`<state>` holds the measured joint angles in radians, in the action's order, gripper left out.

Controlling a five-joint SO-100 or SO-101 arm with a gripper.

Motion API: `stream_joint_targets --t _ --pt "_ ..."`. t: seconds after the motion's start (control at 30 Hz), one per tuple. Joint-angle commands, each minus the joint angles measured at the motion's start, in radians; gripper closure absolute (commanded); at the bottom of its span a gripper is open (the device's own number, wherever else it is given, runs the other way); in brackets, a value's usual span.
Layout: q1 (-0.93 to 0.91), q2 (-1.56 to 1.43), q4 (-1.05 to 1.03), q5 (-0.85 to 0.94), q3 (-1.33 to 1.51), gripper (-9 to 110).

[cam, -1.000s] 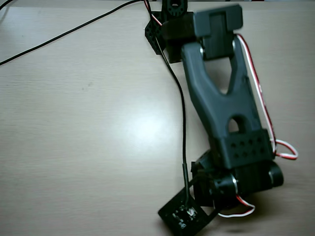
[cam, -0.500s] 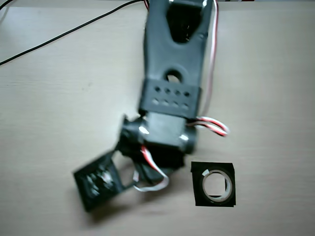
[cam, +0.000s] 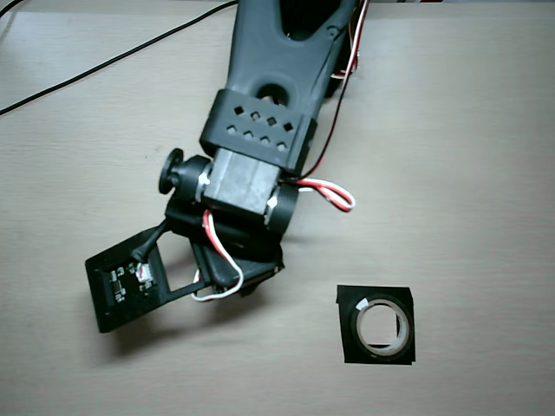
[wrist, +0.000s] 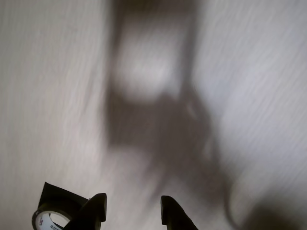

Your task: Grasp a tape and put it in the target area.

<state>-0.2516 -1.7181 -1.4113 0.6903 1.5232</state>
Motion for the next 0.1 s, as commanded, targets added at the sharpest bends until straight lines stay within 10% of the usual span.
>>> stream_joint_targets --t 0.0,0.07 --pt "0.0 -0.041 0.006 -0.008 0.002 88" --pt "0.006 -0.043 0.006 -0.009 0.002 88"
